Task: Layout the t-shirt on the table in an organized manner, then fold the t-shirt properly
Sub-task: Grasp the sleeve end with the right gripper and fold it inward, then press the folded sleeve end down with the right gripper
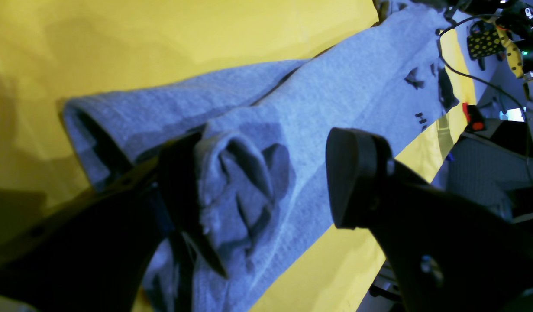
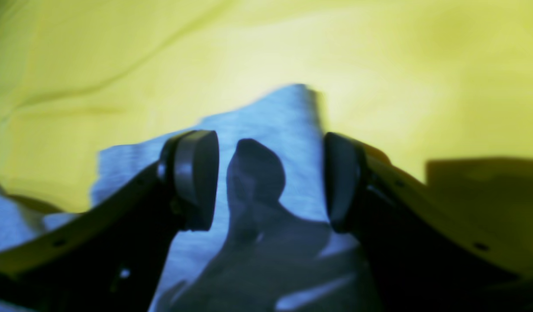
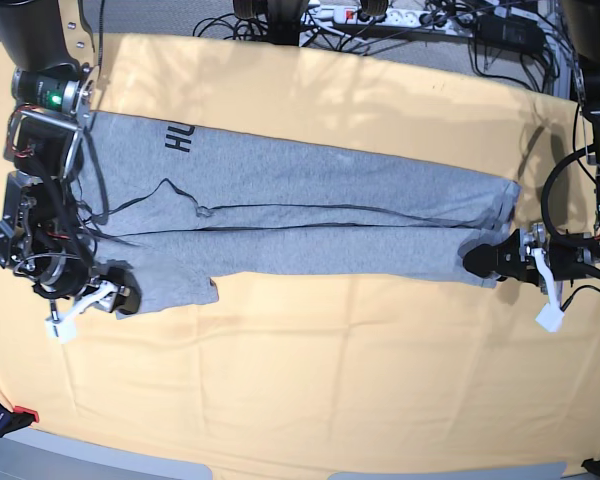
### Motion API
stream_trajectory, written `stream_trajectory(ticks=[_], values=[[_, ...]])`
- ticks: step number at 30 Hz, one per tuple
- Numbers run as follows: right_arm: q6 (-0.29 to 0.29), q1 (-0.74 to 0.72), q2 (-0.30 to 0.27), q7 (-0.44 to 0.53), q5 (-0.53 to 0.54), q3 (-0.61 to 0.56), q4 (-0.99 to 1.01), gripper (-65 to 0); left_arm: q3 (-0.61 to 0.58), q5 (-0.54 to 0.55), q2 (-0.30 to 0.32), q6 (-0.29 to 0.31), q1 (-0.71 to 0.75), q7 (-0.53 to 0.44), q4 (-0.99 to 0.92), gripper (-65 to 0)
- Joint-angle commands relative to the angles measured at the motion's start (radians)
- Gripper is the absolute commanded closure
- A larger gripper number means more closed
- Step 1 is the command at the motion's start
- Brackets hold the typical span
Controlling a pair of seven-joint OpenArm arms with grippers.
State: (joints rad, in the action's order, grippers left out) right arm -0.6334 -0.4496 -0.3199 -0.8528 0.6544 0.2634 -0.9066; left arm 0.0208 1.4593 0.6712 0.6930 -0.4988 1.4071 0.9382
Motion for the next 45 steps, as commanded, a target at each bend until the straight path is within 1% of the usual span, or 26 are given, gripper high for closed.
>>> stream_trajectory(ticks=[1,2,3,4,5,7,8,10,14,19,21,22,24,27,32,37,40,43,45], values=[[-0.017,-0.025,-0.003,-0.015,0.006,0.001,-0.007,-39.0,0.009,0.024,0.021,0.005,-0.027,-0.011,0.013,-44.9],[-0.039,-0.026,0.004,-0.014,0.006,0.001,-0.007,-38.7,0.009,0.024,0.021,0.005,-0.027,-0.011,0.013,-45.0],[-0.057,-0.03,0.009,-0.014,0.005,0.001,-0.007,-36.3,0.009,0.024,0.021,0.005,-0.028,-0.011,0.013,-44.9],[-0.065,-0.034,0.01,-0.015,0.002,0.001,-0.008,-31.3,0.009,0.024,0.021,0.005,-0.028,-0.011,0.013,-45.0],[-0.065,-0.043,0.009,-0.015,0.002,0.001,-0.008,-23.5,0.009,0.024,0.021,0.005,-0.028,-0.011,0.013,-45.0],[-0.065,-0.061,0.003,-0.023,0.004,0.001,-0.009,-5.2,0.009,0.024,0.021,0.005,-0.028,-0.011,0.013,-44.9],[-0.065,-0.073,0.001,-0.038,0.003,0.001,-0.01,0.0,0.009,0.024,0.021,0.005,-0.028,-0.011,0.013,-45.0],[-0.065,-0.099,-0.001,-0.097,0.011,0.001,-0.018,0.0,0.009,0.024,0.021,0.005,-0.028,-0.011,0.013,-44.9],[-0.065,-0.112,-0.011,-0.246,0.164,0.001,-0.11,0.0,0.009,0.024,0.021,0.005,-0.028,-0.011,0.013,-44.9],[-0.065,-0.057,-0.01,-0.461,0.303,0.001,-0.343,0.0,0.009,0.024,0.021,0.005,-0.028,-0.011,0.013,-44.9],[-0.065,-0.006,-0.01,-0.526,0.363,0.001,-0.461,0.0,0.009,0.024,0.021,0.005,-0.028,-0.011,0.013,-45.0],[-0.065,0.026,-0.011,-0.543,0.395,0.001,-0.519,0.0,0.009,0.024,0.021,0.005,-0.028,-0.011,0.013,-45.0],[-0.065,0.101,-0.013,-0.543,0.45,0.001,-0.624,0.0,0.009,0.024,0.021,0.005,-0.028,-0.011,0.013,-45.0],[-0.065,0.217,-0.013,-0.543,0.478,0.001,-0.747,0.0,0.009,0.024,0.022,0.005,-0.028,-0.011,0.013,-44.9],[-0.065,0.4,-0.013,-0.543,0.498,0.005,-0.97,0.0,0.009,0.024,0.021,0.005,-0.028,-0.011,0.013,-44.9],[-0.065,0.576,-0.016,-0.543,0.499,0.034,-1.18,0.0,0.009,0.024,0.021,0.005,-0.029,-0.011,0.013,-45.0],[-0.065,0.654,-0.016,-0.543,0.498,0.039,-1.258,0.0,0.009,0.024,0.021,0.005,-0.029,-0.011,0.013,-45.0],[-0.065,0.706,-0.026,-0.543,0.495,0.039,-1.278,0.0,0.009,0.024,0.021,0.005,-0.029,-0.011,0.013,-44.9],[-0.065,0.725,-0.038,-0.543,0.451,0.039,-1.278,0.0,0.01,0.024,0.024,0.005,-0.029,-0.011,0.013,-45.0]])
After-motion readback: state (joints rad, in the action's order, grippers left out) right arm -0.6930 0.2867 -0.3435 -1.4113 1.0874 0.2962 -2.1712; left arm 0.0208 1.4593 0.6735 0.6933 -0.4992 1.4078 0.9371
